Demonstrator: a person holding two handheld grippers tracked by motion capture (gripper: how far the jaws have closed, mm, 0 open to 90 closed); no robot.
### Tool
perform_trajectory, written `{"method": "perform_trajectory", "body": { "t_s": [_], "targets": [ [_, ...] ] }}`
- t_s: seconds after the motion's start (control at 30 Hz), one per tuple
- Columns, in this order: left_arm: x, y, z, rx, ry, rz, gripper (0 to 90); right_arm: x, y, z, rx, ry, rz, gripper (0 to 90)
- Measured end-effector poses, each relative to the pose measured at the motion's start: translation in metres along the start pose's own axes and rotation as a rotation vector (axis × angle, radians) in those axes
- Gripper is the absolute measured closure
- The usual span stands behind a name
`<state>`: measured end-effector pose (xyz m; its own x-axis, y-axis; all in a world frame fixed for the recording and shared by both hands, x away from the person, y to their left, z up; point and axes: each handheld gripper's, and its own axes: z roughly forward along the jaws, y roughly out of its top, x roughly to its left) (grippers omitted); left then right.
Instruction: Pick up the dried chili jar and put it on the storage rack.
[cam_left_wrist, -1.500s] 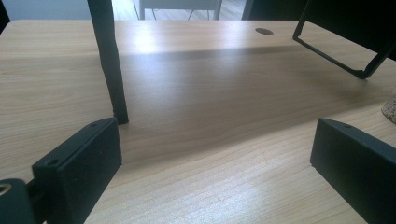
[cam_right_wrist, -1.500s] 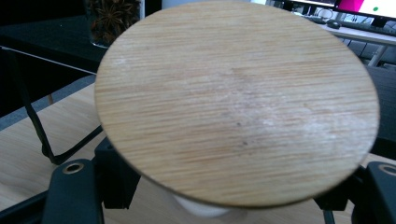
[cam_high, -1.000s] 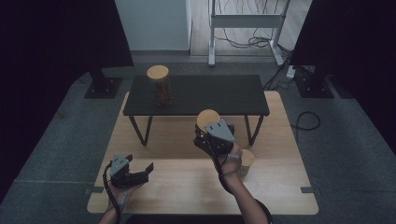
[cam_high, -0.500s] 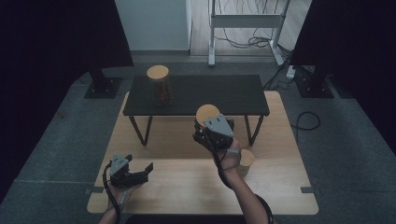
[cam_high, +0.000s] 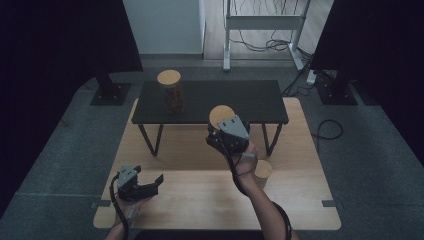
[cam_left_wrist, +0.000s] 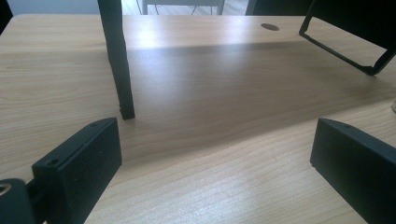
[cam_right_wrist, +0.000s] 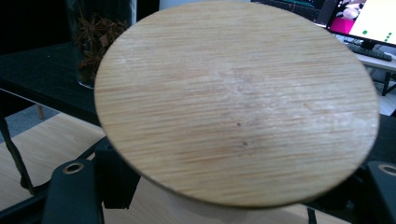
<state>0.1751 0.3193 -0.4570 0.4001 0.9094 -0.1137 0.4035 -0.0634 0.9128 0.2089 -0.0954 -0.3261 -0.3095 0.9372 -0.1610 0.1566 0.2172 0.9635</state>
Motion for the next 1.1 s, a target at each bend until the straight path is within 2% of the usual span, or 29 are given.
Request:
{"method": "perform_trajectory", "body": {
  "t_s": [0.67, 0.97, 1.1],
  "targets": [
    [0.000, 0.000, 0.000, -0.001, 0.002, 0.001, 1.7, -0.001, 0.014, 0.010, -0.013, -0.015, -0.020, 25.3],
    [0.001, 0.000, -0.001, -0.006, -0.007, -0.012, 1.7, -0.001, 0.017, 0.019, 0.001, -0.021, -0.023, 25.2],
    [0.000, 0.000, 0.000, -0.002, -0.007, -0.003, 1.7, -0.002, 0.019, 0.023, 0.003, -0.024, -0.021, 25.2]
  ]
}}
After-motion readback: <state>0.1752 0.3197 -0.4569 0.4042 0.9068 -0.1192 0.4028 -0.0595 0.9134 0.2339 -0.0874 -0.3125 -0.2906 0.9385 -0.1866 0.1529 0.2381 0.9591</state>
